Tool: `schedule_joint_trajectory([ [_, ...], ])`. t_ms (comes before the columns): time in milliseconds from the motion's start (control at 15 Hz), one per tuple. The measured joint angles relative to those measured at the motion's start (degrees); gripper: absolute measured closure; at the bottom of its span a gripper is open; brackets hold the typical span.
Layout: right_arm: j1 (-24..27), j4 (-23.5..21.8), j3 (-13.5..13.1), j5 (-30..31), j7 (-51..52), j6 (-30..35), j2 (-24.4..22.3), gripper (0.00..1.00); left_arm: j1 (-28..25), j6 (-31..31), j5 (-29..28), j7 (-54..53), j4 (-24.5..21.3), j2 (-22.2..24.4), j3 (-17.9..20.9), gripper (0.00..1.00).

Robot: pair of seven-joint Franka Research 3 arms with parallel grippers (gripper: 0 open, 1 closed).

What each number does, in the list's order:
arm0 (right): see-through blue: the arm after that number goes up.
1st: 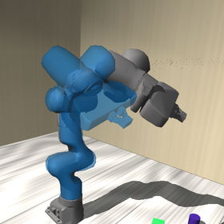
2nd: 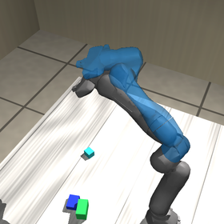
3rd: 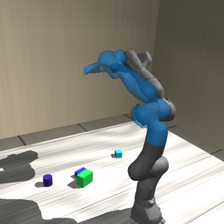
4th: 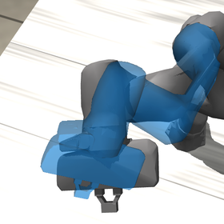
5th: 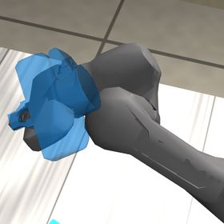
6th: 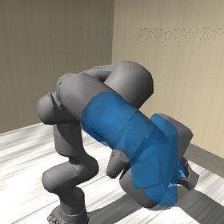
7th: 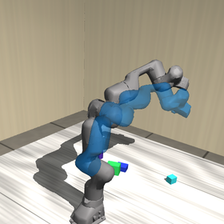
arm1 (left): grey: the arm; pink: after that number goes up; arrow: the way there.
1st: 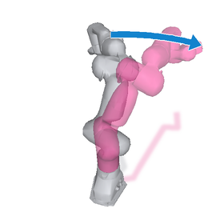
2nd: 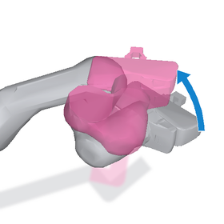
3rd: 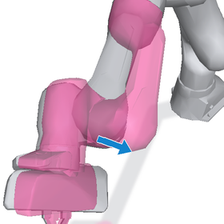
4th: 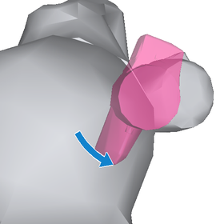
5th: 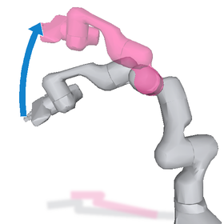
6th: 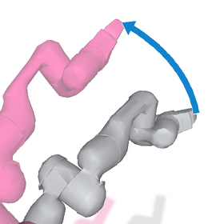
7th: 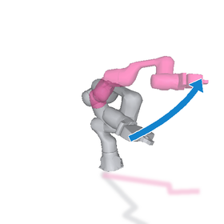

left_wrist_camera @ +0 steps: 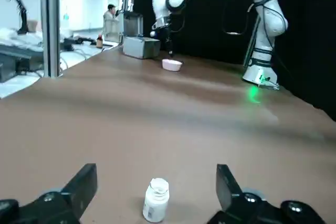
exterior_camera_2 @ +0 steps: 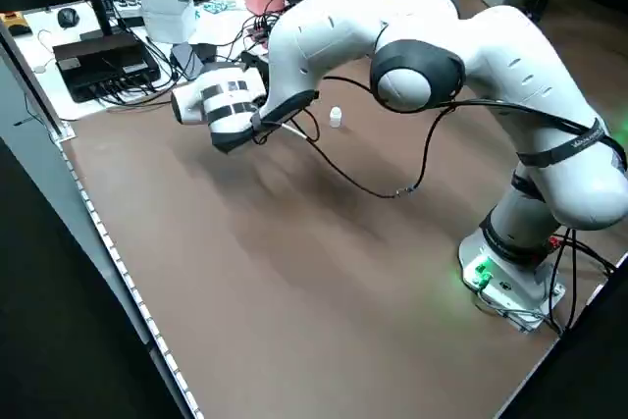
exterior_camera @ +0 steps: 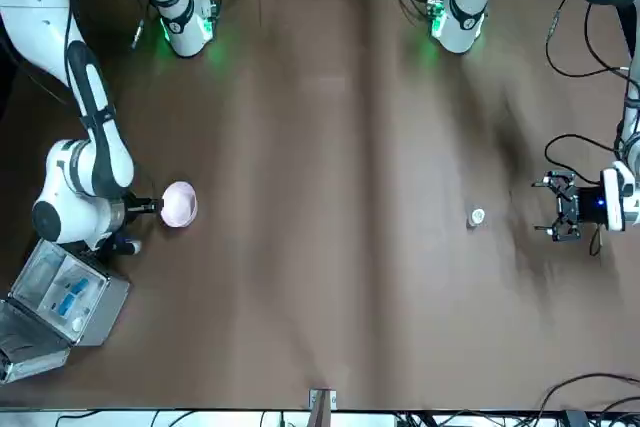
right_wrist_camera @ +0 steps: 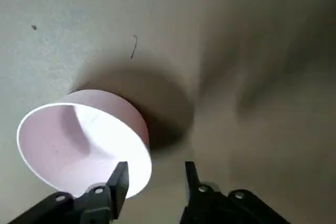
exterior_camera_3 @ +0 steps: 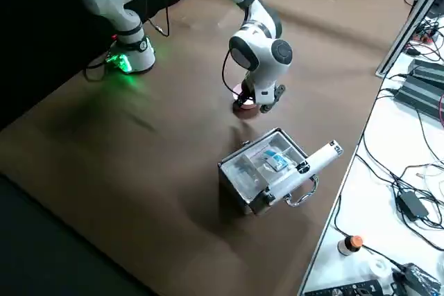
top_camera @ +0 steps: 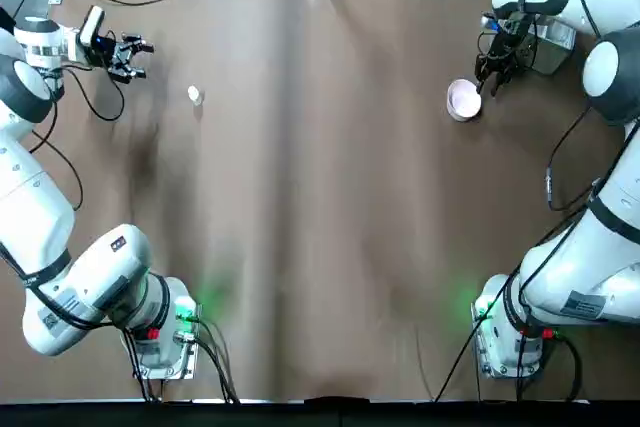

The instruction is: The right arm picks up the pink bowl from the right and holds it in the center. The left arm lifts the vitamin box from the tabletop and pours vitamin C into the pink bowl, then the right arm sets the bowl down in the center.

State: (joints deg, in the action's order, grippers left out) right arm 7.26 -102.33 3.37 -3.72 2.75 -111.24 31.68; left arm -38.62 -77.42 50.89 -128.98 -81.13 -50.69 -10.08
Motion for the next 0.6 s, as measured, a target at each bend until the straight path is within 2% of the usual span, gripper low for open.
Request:
schedule_joint_trajectory([
  [200,-0.2,-0.4,0.1,0.0,0.0,-0.8,0.7,0.52,0.2,0.3,0.0,-4.9,0.1,-0.8,-0.2,0.00],
  [333,-0.3,-0.4,0.1,0.0,0.0,-0.8,0.8,0.63,0.5,0.4,0.0,-8.3,0.0,-2.1,-0.2,0.00],
  [600,-0.3,-0.5,0.1,0.0,0.0,-0.8,1.0,0.70,1.7,0.5,0.0,-11.2,0.0,-5.5,-0.3,0.00],
])
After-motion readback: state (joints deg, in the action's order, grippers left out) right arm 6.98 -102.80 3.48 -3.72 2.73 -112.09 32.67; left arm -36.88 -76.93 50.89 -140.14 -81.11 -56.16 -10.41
